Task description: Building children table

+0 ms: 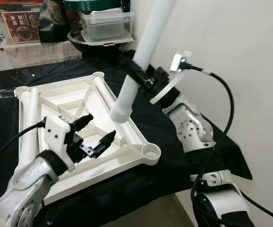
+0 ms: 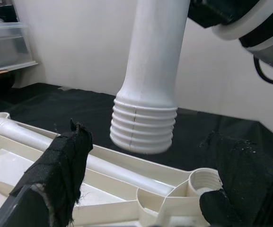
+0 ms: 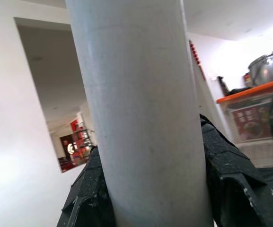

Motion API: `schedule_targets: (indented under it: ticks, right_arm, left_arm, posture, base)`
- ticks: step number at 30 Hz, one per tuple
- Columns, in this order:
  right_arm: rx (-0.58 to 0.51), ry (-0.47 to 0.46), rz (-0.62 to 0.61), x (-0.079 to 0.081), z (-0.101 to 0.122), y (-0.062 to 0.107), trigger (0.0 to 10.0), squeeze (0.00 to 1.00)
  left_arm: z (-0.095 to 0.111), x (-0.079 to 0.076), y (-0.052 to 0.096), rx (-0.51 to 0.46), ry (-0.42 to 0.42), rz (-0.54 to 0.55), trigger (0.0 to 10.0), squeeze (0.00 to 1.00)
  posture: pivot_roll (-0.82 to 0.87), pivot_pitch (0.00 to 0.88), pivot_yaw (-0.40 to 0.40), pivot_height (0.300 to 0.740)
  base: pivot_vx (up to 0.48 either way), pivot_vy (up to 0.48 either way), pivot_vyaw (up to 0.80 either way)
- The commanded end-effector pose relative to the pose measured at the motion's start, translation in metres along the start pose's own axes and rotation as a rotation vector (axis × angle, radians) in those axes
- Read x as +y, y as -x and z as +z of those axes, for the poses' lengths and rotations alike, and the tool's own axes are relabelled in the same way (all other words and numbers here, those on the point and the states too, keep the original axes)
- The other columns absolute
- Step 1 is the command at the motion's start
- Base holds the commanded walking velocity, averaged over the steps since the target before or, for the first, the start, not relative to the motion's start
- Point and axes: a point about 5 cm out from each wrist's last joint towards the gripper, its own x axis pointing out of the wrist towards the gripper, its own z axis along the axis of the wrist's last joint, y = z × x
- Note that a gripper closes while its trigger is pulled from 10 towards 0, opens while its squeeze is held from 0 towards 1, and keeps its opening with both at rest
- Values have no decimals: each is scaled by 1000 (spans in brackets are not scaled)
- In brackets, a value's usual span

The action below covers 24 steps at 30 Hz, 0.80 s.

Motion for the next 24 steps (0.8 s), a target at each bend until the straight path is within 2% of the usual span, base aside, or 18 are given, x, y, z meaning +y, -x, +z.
schedule_targets:
  ticks: [1,6,11,12,16,20,24]
  right_arm:
    - [0,-12,37,10,1,-6,10000,0]
    - [3,-34,52,15,0,-9,10000,0]
    - [-3,-59,83,27,3,-13,10000,0]
    - [-4,-71,105,34,3,-15,10000,0]
    - [-4,-79,119,38,3,-16,10000,0]
    - [8,-112,155,53,-3,-15,10000,0]
    - [22,-124,168,59,-8,-13,10000,0]
  left_arm:
    - [-5,2,-4,29,-32,-17,10000,0]
    - [-7,5,-8,38,-50,-11,10000,0]
    - [-11,9,-13,55,-61,-19,10000,0]
    - [-13,10,-16,54,-59,-20,10000,0]
    - [-14,10,-19,53,-57,-20,10000,0]
    - [-14,12,-29,23,-37,-2,10000,0]
    - [-14,8,-35,8,-25,-17,10000,0]
  posture:
    - [117,0,-34,714]
    - [110,0,-30,714]
    - [104,0,-27,714]
    - [95,0,-24,714]
    - [95,0,-24,714]
    - [89,0,-27,714]
    - [89,0,-28,714]
  base:
    - [0,0,0]
    - [0,0,0]
    - [0,0,0]
    - [0,0,0]
    - [0,0,0]
    - [0,0,0]
    - [0,0,0]
